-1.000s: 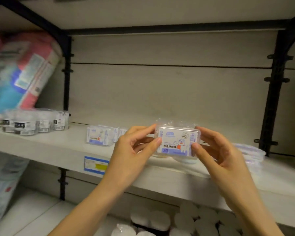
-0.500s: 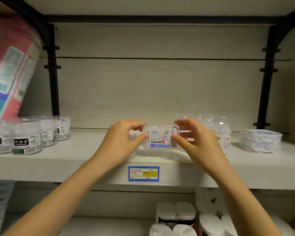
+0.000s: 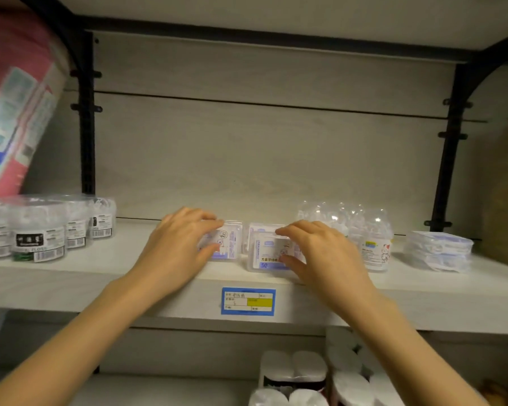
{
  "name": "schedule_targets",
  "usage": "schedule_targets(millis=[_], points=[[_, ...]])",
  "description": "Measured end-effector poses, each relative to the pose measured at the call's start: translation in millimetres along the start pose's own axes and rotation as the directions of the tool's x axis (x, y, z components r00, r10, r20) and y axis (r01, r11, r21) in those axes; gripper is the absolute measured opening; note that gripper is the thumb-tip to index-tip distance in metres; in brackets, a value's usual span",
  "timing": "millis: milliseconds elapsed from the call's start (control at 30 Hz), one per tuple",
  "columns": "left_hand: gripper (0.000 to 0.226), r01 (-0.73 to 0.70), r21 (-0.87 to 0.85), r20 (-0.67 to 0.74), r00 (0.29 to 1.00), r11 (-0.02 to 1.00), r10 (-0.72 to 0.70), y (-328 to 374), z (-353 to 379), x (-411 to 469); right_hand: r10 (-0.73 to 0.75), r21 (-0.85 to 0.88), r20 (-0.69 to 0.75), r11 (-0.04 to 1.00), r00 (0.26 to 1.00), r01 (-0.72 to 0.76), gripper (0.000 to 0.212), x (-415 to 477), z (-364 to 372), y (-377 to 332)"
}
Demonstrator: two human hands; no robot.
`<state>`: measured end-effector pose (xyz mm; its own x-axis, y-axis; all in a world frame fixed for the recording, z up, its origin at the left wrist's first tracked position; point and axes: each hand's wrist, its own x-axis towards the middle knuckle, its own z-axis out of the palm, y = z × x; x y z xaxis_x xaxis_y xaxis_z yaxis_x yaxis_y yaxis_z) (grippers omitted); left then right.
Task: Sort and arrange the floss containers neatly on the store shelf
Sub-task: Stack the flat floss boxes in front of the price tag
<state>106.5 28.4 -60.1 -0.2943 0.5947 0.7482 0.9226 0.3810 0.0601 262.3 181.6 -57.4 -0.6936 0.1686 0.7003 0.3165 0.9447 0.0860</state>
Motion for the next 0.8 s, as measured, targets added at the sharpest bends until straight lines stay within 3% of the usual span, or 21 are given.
schedule_targets(millis=[200,467,567,667,800], points=[[0.032,0.028,-0.008,0.026,0.999,1.000,-0.028,-11,0,5,0.010,-0.141,0.024,0.990,1.000,-0.007,0.031,18,15,0],[0.034,0.057,0.009,0.042,0.997,0.998,-0.058,-9,0,2,-0.013,-0.166,0.023,0.986,1.000,0.017,0.034,29,26,1],[0.034,0.101,0.066,-0.023,0.995,0.993,-0.099,1,-2,-2,-0.027,-0.093,-0.072,0.995,0.997,0.021,0.041,14,18,5],[0.030,0.084,0.000,-0.157,0.984,0.996,-0.083,32,-6,-9,-0.009,0.060,-0.284,0.998,0.959,0.027,0.023,-21,-4,14],[0.018,-0.032,-0.221,-0.203,0.979,0.975,-0.014,98,1,-7,0.127,0.331,-0.200,0.942,0.972,-0.055,0.010,-60,-36,60]])
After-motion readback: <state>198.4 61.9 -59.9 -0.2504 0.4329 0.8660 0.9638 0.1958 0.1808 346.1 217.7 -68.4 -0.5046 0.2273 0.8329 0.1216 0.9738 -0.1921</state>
